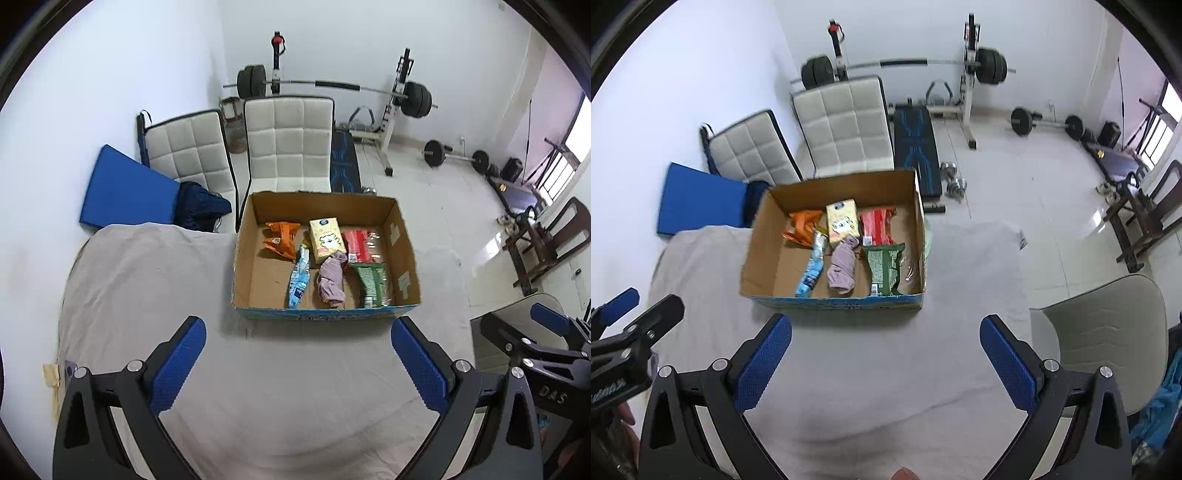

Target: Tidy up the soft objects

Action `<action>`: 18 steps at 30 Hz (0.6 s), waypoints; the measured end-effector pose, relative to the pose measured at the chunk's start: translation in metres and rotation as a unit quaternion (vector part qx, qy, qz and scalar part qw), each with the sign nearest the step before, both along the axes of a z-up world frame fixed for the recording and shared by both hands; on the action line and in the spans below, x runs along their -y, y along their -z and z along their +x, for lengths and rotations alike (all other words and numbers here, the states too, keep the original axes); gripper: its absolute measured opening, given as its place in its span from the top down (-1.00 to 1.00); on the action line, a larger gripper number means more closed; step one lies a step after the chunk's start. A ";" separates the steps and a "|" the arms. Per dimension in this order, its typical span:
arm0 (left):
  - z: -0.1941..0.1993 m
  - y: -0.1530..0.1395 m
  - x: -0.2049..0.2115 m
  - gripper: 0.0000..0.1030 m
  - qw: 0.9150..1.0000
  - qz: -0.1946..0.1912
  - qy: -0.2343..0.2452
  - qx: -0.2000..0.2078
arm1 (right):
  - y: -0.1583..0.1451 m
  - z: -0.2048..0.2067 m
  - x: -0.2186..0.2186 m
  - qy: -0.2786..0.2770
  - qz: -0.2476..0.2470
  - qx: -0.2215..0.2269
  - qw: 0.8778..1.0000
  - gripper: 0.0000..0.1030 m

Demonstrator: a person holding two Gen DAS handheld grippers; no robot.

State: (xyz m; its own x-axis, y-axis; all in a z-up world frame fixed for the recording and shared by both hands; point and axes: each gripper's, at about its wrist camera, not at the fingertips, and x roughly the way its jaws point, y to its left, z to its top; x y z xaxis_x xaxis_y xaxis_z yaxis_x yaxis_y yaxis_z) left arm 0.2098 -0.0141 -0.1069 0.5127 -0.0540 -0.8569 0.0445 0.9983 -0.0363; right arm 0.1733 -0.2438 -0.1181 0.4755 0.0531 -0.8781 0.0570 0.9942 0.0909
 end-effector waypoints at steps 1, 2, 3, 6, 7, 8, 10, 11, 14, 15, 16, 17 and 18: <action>-0.006 -0.005 0.000 -1.00 1.000 -0.001 -0.001 0.002 | -0.008 -0.007 0.001 -0.002 0.002 0.006 1.000 -1.00; -0.014 -0.011 -0.001 -1.00 1.000 -0.007 -0.002 0.003 | -0.018 -0.019 0.001 -0.004 0.002 0.015 1.000 -1.00; -0.021 -0.014 0.000 -1.00 1.000 -0.011 -0.001 0.003 | -0.027 -0.027 0.000 -0.004 0.002 0.022 1.000 -1.00; -0.042 -0.026 0.002 -1.00 1.000 -0.013 0.001 0.007 | -0.049 -0.054 0.001 -0.007 0.006 0.037 0.999 -1.00; -0.048 -0.029 0.003 -1.00 1.000 -0.010 0.000 0.012 | -0.056 -0.063 0.001 -0.009 0.009 0.041 0.999 -1.00; -0.055 -0.034 0.004 -1.00 1.000 -0.006 0.000 0.018 | -0.061 -0.070 0.002 -0.009 0.008 0.044 0.999 -1.00; -0.067 -0.042 0.006 -1.00 1.000 0.000 0.002 0.027 | -0.070 -0.083 0.001 -0.012 0.005 0.049 0.999 -1.00; -0.071 -0.045 0.007 -1.00 1.000 0.002 0.002 0.030 | -0.077 -0.089 0.001 -0.013 0.004 0.051 0.999 -1.00; -0.080 -0.052 0.007 -1.00 0.999 0.001 0.002 0.037 | -0.086 -0.105 -0.002 -0.017 -0.003 0.056 0.998 -1.00; -0.083 -0.054 0.006 -1.00 0.999 -0.001 0.000 0.040 | -0.087 -0.107 -0.003 -0.017 -0.007 0.056 0.998 -1.00; -0.085 -0.056 0.005 -1.00 0.999 -0.002 -0.002 0.043 | -0.089 -0.111 -0.003 -0.017 -0.009 0.056 0.998 -1.00; -0.087 -0.056 0.004 -1.00 0.999 -0.002 -0.003 0.045 | -0.090 -0.114 -0.003 -0.018 -0.012 0.055 0.998 -1.00; -0.089 -0.057 0.003 -1.00 0.999 -0.002 -0.004 0.047 | -0.090 -0.116 -0.003 -0.017 -0.014 0.054 0.998 -1.00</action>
